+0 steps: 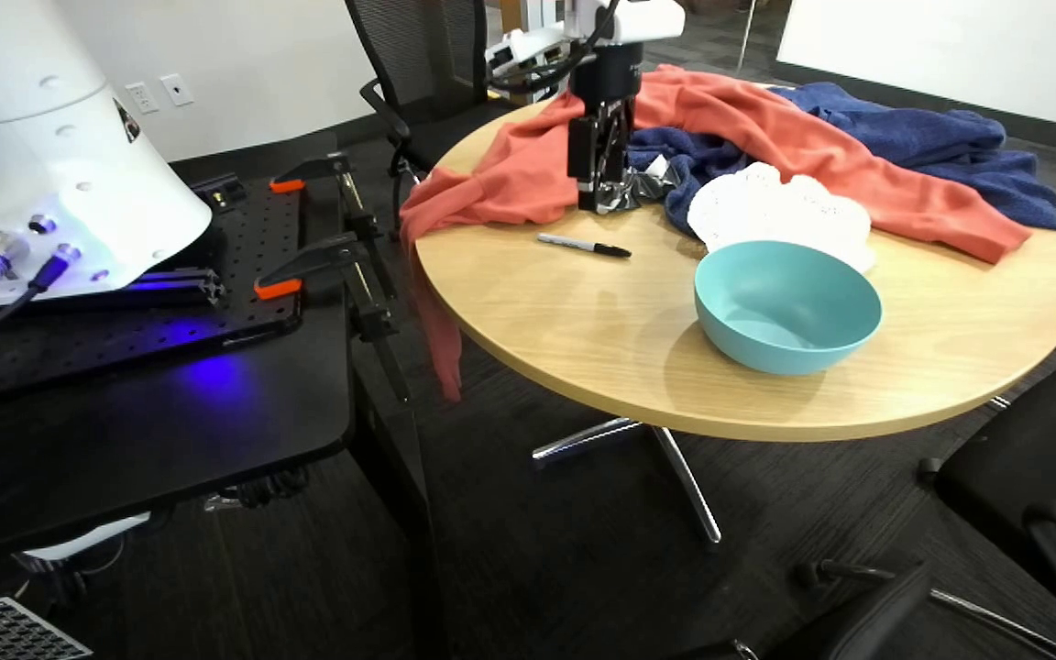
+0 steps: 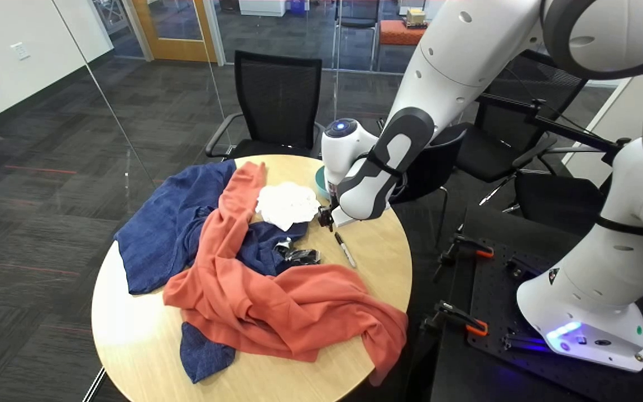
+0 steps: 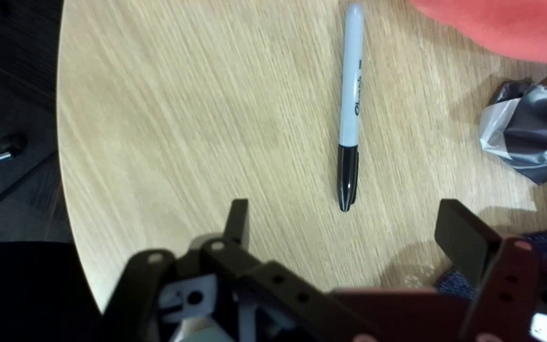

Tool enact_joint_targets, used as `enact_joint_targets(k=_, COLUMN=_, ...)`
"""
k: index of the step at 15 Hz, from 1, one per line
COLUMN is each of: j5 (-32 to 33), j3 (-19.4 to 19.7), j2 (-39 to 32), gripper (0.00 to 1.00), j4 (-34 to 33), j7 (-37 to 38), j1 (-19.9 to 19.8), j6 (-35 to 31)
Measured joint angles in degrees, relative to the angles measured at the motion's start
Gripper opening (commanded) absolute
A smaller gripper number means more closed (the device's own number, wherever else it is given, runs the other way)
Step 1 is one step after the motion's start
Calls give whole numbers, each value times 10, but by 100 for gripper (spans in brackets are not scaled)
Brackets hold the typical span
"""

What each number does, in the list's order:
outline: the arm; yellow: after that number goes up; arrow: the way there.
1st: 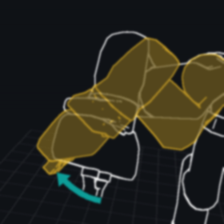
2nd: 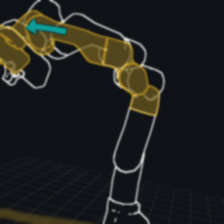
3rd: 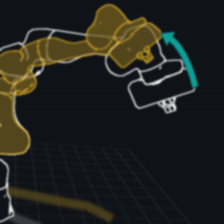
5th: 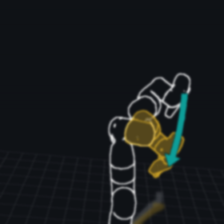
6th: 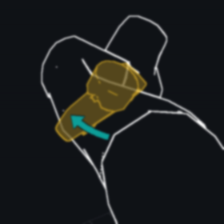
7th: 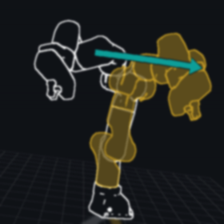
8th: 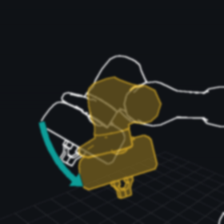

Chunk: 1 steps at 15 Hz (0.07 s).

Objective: Put the marker on the table

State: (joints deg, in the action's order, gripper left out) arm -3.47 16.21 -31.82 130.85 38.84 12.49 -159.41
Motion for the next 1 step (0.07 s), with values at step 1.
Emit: enact_joint_targets(k=1, j5=0, j3=0, j2=0, gripper=100, j4=0, j7=0, j1=0, j6=0)
